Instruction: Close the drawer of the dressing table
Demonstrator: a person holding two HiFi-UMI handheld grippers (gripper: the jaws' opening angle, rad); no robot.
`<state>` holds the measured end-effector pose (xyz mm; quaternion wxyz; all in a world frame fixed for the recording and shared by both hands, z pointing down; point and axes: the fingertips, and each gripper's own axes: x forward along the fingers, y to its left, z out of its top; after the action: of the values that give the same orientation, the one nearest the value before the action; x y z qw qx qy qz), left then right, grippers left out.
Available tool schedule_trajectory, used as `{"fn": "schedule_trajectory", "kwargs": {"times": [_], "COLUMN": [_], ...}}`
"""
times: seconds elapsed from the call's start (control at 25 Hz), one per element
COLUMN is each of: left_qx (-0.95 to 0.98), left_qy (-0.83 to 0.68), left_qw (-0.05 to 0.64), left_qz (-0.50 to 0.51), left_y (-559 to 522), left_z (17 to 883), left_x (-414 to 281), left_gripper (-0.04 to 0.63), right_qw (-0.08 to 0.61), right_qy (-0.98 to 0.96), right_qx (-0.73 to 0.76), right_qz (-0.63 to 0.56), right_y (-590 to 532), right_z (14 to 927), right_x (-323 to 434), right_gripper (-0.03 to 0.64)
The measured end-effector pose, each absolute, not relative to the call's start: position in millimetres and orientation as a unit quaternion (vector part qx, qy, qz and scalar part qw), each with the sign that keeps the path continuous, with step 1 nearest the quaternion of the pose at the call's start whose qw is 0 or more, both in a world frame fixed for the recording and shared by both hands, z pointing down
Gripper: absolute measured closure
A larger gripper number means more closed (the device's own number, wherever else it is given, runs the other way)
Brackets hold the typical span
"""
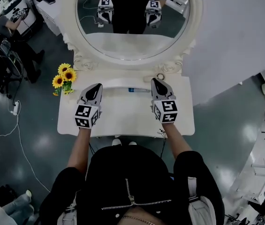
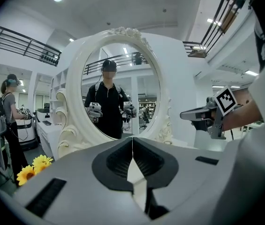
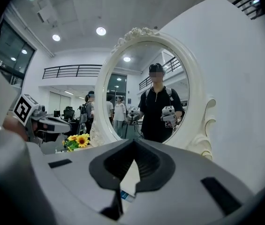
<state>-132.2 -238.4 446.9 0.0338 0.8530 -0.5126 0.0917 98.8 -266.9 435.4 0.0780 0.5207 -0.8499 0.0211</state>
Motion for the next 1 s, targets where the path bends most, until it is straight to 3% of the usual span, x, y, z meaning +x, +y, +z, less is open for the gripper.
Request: {"fn": "schedule_trajectory", "kwargs": {"times": [1.0], "left_qx": [0.857], "left_qy": [-0.505], "left_qw": [0.038], "left_qz": [0.092], "left_y": [-230], "left_z": [451], "left_x": [-124], "left_gripper": [0.574], "right_qw": [0.088], "right_qy": [-0.855], "right_qx": [0.511], "right_qz": [0.023], "right_y": [-246], "right_z": [444], "right_x": [95], "right_gripper": [0.614]}}
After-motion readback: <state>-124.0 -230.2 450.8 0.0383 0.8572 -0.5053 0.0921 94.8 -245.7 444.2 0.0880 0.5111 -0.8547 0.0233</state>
